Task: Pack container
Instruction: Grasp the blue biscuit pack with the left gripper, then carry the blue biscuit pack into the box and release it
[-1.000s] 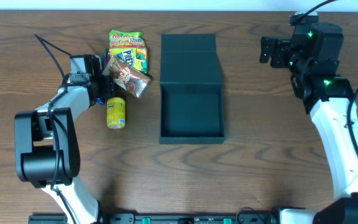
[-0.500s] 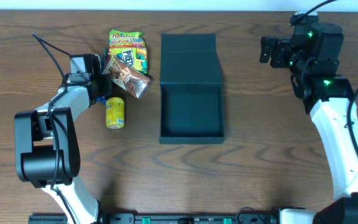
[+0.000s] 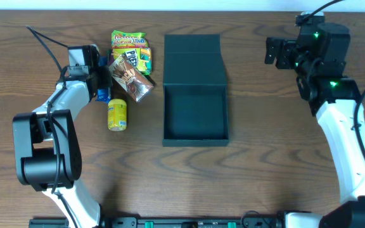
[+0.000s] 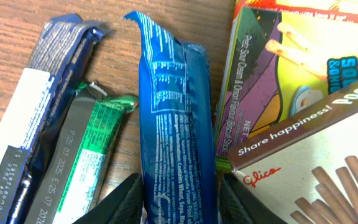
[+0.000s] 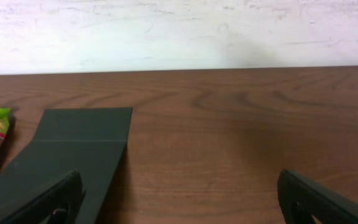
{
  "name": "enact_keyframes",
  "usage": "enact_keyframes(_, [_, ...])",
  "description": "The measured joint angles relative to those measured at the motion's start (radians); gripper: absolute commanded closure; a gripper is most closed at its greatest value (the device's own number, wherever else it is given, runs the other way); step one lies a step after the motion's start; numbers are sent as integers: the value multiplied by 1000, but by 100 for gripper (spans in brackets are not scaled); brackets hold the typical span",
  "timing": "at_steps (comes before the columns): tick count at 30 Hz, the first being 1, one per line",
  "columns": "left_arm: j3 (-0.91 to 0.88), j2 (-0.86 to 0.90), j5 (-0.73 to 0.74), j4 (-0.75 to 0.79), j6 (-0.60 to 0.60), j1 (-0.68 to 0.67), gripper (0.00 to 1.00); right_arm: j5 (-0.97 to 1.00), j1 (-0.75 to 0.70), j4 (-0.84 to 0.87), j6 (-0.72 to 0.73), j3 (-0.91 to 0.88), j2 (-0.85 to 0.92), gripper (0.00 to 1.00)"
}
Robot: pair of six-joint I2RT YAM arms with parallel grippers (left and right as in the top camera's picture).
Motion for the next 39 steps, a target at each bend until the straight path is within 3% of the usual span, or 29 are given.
enact_keyframes(4, [2,0,0,-11,1,0,45,0,0,0,0,0,0,1])
enact_keyframes(7, [2,0,0,-45,0,0,44,0,0,0,0,0,0,1])
enact_keyframes(12, [2,11,-15,-74,0,0,53,0,0,0,0,0,0,1])
enact_keyframes(22, [3,30,-24,-72,0,0,59,0,0,0,0,0,0,1])
enact_keyframes(39, [12,32,-27,-74,-19,0,83,0,0,0,0,0,0,1])
